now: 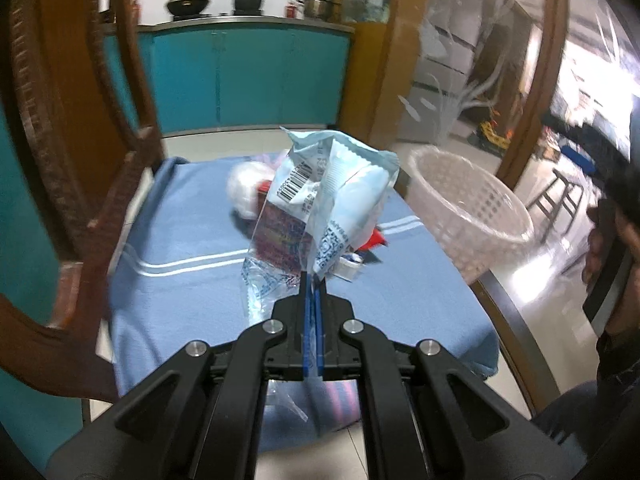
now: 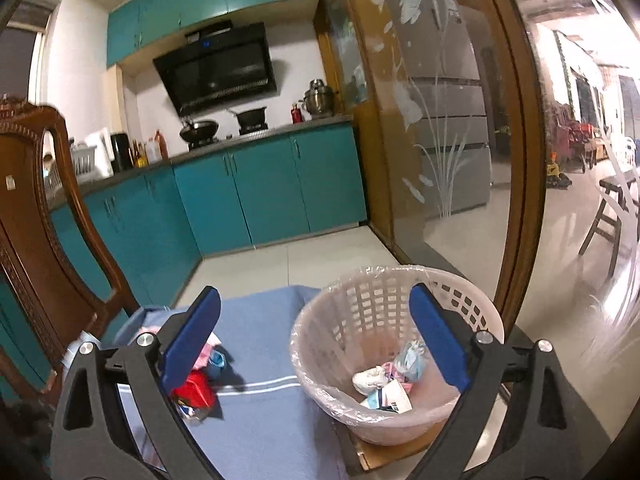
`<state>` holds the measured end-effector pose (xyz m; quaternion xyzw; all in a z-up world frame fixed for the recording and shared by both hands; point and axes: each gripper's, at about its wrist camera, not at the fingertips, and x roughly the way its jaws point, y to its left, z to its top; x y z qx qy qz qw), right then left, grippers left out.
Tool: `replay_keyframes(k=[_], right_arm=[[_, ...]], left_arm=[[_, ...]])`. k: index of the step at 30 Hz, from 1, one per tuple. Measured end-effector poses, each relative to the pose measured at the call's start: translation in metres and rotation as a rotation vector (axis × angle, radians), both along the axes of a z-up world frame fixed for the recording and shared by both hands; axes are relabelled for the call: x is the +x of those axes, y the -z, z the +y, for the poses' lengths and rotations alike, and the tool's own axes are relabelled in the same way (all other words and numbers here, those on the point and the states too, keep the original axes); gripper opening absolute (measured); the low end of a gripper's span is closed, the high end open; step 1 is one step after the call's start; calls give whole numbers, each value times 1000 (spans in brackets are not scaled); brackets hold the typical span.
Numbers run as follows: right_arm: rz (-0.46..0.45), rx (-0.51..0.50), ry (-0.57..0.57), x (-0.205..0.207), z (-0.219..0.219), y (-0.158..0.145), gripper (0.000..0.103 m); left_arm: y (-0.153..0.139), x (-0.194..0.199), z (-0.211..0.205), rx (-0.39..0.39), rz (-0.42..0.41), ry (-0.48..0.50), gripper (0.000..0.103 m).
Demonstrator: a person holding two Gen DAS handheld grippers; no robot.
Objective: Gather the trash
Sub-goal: 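Move the clear plastic bag over the basket and open the left gripper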
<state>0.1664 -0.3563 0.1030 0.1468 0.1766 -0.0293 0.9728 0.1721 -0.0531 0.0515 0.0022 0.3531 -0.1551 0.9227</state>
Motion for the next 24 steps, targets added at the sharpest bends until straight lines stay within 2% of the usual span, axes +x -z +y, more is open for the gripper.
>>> replay_keyframes(k=[4,12,16,19,20,22,24], right_arm=[[-31,29,33,-7,-14,-3,93],[-47,135,177,-13,-64,5,93],[-55,163,226,-20,-83,8,93],[-53,162,227,-22,-87,9,93],[-52,161,227,-22,-88,10,93],[-46,162,222,-21,-88,11,93],[-47,166,220,-20,-86,11,93]], left_arm=[[-2,4,-52,50,-25,76,3],[-9,59,-209,21,7,251,3],[5,90,-256,46,54,265,4],[10,98,-265,36,73,259,9],[10,97,-268,41,62,261,14],[10,98,-270,45,49,268,31],[9,98,-266,64,19,239,85]])
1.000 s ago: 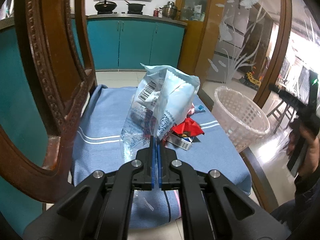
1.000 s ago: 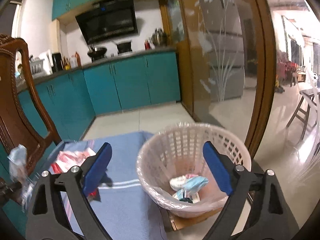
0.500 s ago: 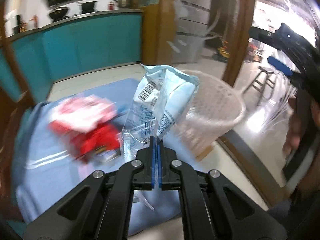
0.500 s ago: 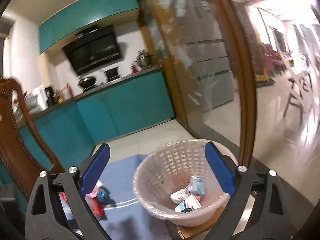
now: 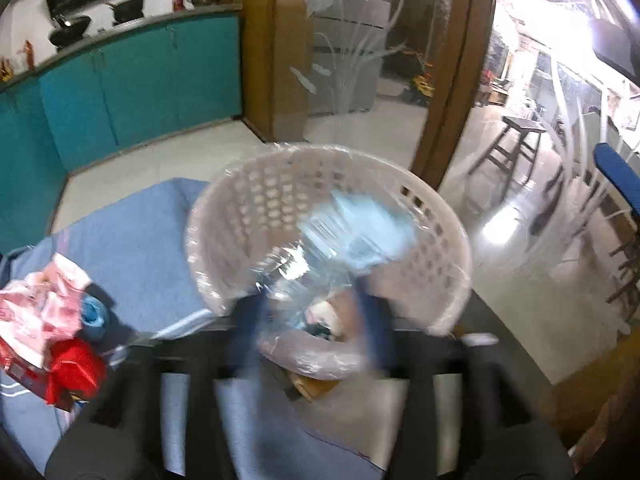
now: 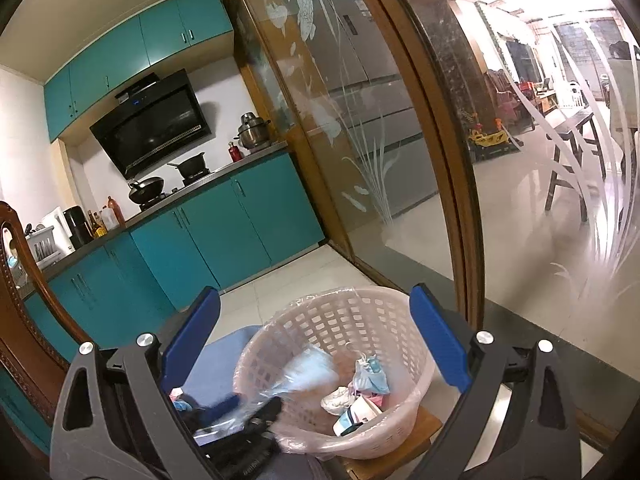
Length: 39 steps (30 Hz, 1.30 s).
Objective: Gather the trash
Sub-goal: 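Move the clear plastic bag over the basket and open the left gripper, then grasp the red CHUNGHWA box with the left gripper while the right gripper grasps the red wrapper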
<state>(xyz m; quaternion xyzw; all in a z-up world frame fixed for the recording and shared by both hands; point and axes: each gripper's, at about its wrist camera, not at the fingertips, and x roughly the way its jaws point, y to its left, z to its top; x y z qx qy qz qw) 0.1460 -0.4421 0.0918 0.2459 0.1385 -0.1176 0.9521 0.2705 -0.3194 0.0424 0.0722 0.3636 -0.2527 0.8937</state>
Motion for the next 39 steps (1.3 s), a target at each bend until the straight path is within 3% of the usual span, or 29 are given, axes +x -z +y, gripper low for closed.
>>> replay_keyframes(k=[1,4,7,12,15,20,23,28,39], right_arm=[[0,-1,-2,0,2,-1,93],[-3,-14,-21,1,8,-2,94],[-1,-35,-47,2,18,-4,94],[21,-74,-154,9,53,-7,94],[43,-103,-260,11,86,-8,94],[94,-111,-449,9,146,-1,94],[113,-161,-526,5,182,4,94],[121,-228,-553,6,208,6,93],[137,-205,-534,12,201,10,94]], left_arm=[[-1,0,5,4,-24,-25,91],[-8,-4,27,7,-52,-66,93],[-23,-17,73,0,-81,-116,93],[-53,-68,178,4,-199,-232,99],[-54,-89,232,8,-206,-304,99],[-34,-114,292,-54,-178,-402,100],[-20,-112,309,-99,-128,-434,100],[-12,-105,310,-84,-93,-417,100],[-11,-105,296,-94,-74,-365,100]])
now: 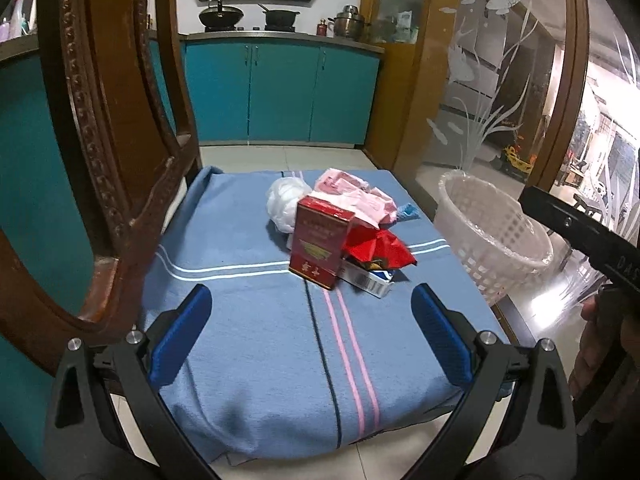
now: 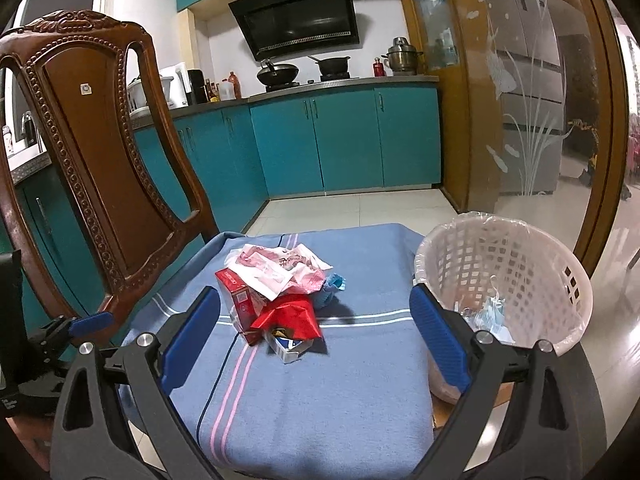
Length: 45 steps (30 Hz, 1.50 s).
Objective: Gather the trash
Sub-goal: 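Grasp the red CHUNGHWA box with the left gripper while the right gripper grasps the red wrapper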
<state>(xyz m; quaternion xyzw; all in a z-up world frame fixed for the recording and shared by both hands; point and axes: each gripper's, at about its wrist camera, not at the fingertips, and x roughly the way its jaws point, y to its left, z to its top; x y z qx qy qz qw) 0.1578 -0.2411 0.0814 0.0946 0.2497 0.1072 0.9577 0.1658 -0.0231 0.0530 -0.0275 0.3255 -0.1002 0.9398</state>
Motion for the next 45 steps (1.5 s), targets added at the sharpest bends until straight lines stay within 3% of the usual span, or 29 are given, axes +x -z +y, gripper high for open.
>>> replay_keyframes(k=[5,11,22,25,27,31,36,38,40,45], right_arm=[[2,4,2,0,-2,2,94],[8,12,5,3,-6,4,94],[34,-3,3,11,-3,9,93],[54,-14,-1,19,2,15,93],[71,-27,-6,26,7,19,93],[129,-30,-33,42,17,32,93],[210,-52,-81,70,39,53,93],[226,-88,-96,84,48,64,93],[246,-104,-104,95,50,72,93],[321,-59,-132,123,49,97,93]], left_arm=[[3,8,-9,7,4,51,100],[15,46,-24,103,-49,238,100],[46,127,-10,-2,12,295,99],[50,132,-19,3,6,333,91],[53,132,-25,8,21,350,61],[48,119,-24,5,44,368,60],[21,82,-9,35,25,320,60],[0,63,-2,55,-5,248,60],[-21,45,9,18,-41,160,60],[-47,-5,24,29,-166,-9,60]])
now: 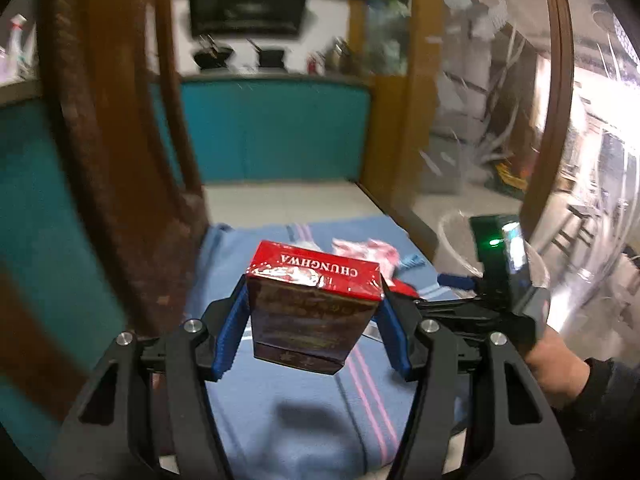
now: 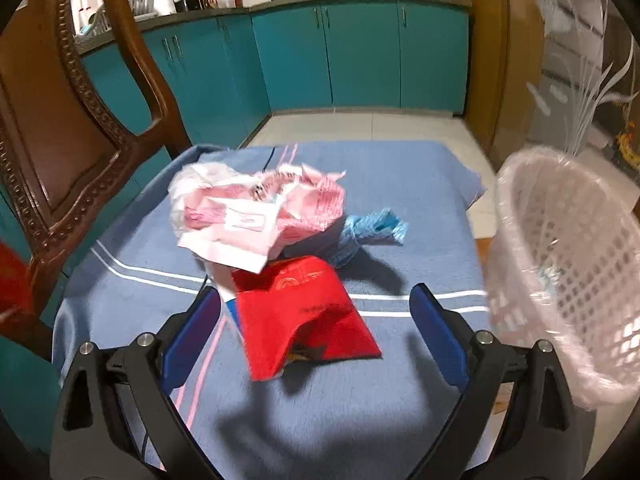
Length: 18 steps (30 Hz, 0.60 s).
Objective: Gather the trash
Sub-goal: 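Grasp the red CHUNGHWA box with the left gripper while the right gripper grasps the red wrapper, then carry the red wrapper over the basket and open the right gripper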
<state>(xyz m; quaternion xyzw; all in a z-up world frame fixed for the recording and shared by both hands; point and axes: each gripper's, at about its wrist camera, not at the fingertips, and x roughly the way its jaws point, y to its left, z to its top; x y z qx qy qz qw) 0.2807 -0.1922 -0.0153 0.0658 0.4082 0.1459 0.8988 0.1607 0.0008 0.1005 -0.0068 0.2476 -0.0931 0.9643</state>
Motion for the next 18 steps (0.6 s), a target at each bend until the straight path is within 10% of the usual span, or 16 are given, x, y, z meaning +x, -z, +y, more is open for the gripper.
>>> replay_keyframes(k=[7,18], right_arm=[[35,-15,-71,-10,5,5,44],[-142,81,-87,-114,-31,-85,42]], left_arm=[[12,-9,20,-51,35,-65,60],[19,4,22,-69,80,-69,60]])
